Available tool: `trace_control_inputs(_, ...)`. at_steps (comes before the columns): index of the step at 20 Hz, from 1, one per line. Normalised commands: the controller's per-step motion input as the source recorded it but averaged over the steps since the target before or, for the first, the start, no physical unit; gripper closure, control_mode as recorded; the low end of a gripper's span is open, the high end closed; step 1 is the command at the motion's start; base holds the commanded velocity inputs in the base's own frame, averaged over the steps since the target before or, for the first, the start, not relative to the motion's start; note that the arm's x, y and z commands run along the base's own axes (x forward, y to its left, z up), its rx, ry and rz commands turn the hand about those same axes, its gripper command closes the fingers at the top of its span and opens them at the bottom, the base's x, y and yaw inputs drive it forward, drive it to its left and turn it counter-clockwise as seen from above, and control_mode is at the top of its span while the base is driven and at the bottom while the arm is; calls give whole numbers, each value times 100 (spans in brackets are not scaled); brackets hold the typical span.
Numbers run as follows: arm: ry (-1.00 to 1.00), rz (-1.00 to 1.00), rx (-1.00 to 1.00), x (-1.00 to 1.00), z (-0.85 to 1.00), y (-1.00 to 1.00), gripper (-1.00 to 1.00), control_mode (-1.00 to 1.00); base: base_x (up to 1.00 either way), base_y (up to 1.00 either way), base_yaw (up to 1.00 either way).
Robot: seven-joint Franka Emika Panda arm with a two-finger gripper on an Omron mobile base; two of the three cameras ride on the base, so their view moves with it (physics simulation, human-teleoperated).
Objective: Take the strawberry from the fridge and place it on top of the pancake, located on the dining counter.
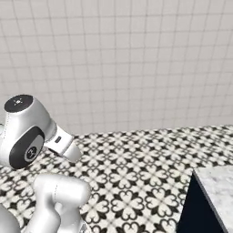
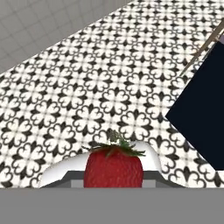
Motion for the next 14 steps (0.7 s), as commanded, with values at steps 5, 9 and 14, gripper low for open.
trace_control_inputs(5,0,0,0,0,0,0,100,100,100,67,-61)
trace_control_inputs(9,0,0,0,0,0,0,100,100,100,65,-61)
trace_control_inputs(14,0,0,0,0,0,0,100,100,99,62,-63)
